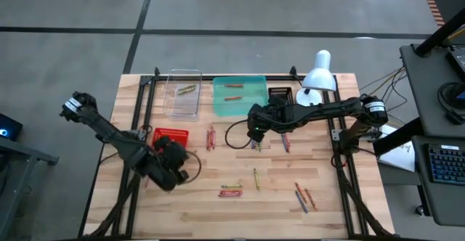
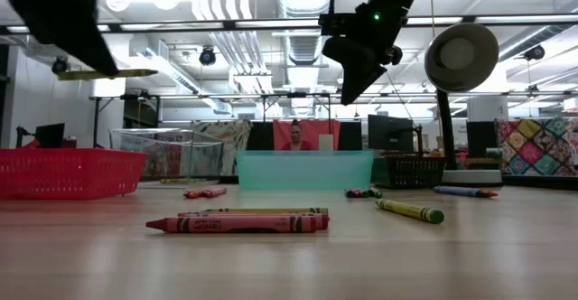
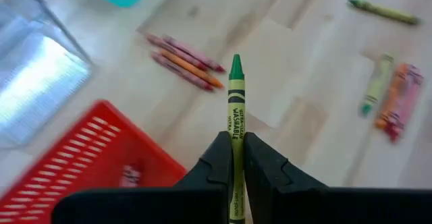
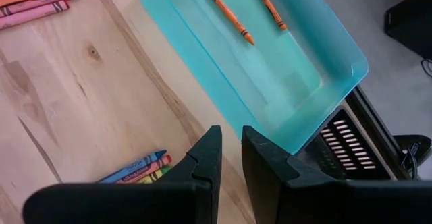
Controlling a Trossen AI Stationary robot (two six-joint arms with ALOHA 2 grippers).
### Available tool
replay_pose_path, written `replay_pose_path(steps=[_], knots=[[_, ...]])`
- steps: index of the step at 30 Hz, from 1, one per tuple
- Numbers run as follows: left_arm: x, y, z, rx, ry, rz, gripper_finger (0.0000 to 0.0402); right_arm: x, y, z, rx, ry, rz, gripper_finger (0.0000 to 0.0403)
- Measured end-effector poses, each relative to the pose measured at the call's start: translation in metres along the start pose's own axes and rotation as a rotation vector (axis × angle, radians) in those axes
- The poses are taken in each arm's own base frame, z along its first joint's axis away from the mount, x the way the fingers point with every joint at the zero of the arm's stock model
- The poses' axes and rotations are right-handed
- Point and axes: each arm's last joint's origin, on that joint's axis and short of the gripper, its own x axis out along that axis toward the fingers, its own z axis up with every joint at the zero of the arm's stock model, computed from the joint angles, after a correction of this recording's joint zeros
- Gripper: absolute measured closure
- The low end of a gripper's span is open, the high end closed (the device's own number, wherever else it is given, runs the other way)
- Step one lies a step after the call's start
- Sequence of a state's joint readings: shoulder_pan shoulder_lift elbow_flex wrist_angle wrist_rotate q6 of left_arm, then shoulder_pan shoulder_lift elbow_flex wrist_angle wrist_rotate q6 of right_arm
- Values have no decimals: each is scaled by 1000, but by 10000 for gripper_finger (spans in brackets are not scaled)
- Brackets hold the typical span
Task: Sort crayons
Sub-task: Put the green crayon into the transparent bin
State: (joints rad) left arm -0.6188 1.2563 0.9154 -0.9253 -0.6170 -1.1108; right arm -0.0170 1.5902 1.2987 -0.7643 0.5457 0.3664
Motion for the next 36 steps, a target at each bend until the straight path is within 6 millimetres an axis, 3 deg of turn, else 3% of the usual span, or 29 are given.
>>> replay_pose_path(steps=[6,20,28,33,36], knots=[[7,26,27,3,-2,69,401,2,0,-2,-3,4,-2,353],[31,135,86,53,75,421,402,5,1,-5,-5,2,-2,353],[66,203,117,49,114,322,402,6,2,-5,-19,-11,2,353],[92,237,117,13,194,281,401,7,2,-6,-22,-7,0,353],[107,247,113,20,264,272,401,7,2,-6,-22,-8,-1,353]])
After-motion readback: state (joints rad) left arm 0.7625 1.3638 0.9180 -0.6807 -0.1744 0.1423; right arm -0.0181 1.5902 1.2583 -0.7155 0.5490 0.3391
